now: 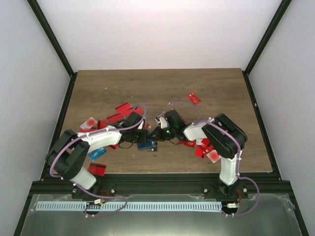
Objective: Put the credit cards into the card holder
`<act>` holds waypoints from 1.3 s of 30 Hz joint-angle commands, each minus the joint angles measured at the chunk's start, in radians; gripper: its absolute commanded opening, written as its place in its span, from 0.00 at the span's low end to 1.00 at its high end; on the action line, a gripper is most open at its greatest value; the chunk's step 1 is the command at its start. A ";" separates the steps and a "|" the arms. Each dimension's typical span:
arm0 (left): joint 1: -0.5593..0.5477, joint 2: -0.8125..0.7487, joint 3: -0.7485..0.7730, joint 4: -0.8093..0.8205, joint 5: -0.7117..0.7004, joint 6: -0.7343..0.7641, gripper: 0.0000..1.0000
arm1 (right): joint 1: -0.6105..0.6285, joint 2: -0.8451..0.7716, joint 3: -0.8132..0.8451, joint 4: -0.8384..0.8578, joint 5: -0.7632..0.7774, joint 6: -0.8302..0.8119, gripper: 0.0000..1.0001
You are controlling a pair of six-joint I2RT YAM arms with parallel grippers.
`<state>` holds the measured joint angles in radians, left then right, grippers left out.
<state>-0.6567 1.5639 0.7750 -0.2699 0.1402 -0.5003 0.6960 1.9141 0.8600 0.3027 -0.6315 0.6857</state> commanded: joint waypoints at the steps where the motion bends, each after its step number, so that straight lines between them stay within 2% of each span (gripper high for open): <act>1: -0.006 -0.032 0.028 -0.142 -0.013 -0.001 0.23 | 0.013 -0.002 -0.048 -0.176 0.049 -0.039 0.01; 10: -0.006 -0.168 0.060 -0.217 -0.080 -0.025 0.33 | 0.013 -0.038 -0.016 -0.169 -0.006 -0.048 0.01; 18: -0.006 -0.230 -0.004 -0.197 -0.119 -0.052 0.35 | 0.020 0.002 0.054 -0.149 -0.018 -0.029 0.01; 24: -0.006 -0.179 -0.074 -0.154 -0.157 -0.067 0.25 | 0.023 0.043 0.091 -0.106 -0.040 0.002 0.01; 31: -0.006 -0.086 -0.091 -0.102 -0.159 -0.062 0.19 | 0.023 0.028 0.101 -0.098 -0.047 0.014 0.01; 33: -0.006 -0.081 -0.093 -0.092 -0.151 -0.060 0.18 | 0.023 -0.011 0.094 -0.121 -0.035 -0.010 0.03; 39: -0.006 -0.094 -0.111 -0.044 -0.084 -0.051 0.16 | 0.052 -0.144 0.076 -0.286 0.127 -0.142 0.22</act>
<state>-0.6617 1.4540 0.6891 -0.3599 0.0048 -0.5610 0.7181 1.8675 0.9340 0.1314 -0.6197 0.6384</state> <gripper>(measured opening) 0.160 0.184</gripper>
